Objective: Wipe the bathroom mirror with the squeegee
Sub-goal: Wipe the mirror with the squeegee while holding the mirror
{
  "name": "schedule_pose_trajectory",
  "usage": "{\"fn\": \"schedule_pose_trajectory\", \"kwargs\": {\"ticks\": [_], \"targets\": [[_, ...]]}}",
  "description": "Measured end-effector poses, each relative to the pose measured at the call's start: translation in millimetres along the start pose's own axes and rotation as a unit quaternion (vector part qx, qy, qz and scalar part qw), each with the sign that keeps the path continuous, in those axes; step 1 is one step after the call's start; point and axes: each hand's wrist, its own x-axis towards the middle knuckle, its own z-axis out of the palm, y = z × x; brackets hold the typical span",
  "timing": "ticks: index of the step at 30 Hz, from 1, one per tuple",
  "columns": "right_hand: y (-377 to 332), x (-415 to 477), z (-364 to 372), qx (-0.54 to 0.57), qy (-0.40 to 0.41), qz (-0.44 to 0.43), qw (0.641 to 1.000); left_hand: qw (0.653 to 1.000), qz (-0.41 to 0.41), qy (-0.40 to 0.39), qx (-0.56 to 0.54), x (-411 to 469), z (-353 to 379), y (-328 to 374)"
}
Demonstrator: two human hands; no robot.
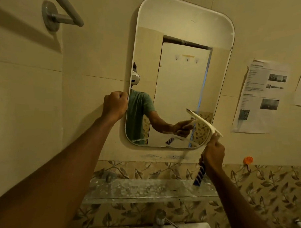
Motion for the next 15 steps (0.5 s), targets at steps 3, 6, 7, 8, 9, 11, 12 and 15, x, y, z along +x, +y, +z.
{"fn": "schedule_pose_trajectory", "kwargs": {"ticks": [3, 6, 7, 8, 9, 11, 12, 15], "targets": [[22.6, -19.7, 18.6, 0.028, 0.024, 0.077, 0.996, 1.0, 0.01, -0.009, 0.011, 0.6, -1.1, -2.0], [36.1, -46.1, 40.9, 0.056, 0.04, 0.138, 0.988, 1.0, 0.014, -0.025, 0.011, 1.0, -4.0, 0.3], [35.7, -55.6, 47.5, 0.071, 0.039, 0.151, 0.985, 0.999, 0.012, -0.032, 0.01, 1.6, -4.8, 0.7], [37.2, -63.3, 54.1, 0.085, 0.034, 0.158, 0.983, 0.999, 0.01, -0.038, 0.008, 2.4, -5.6, 0.4], [38.5, -71.4, 61.1, 0.097, 0.024, 0.166, 0.981, 0.999, 0.01, -0.042, 0.005, 2.6, -6.3, 0.4], [38.4, -92.7, 75.0, 0.114, 0.015, 0.181, 0.977, 0.999, 0.009, -0.05, -0.002, 3.6, -8.0, -0.2], [38.4, -103.8, 81.6, 0.116, 0.011, 0.187, 0.976, 0.998, 0.008, -0.056, -0.001, 4.1, -8.6, -0.6], [39.4, -140.6, 101.5, 0.107, -0.02, 0.192, 0.975, 0.998, -0.001, -0.056, 0.0, 3.4, -10.7, 1.3]]}}
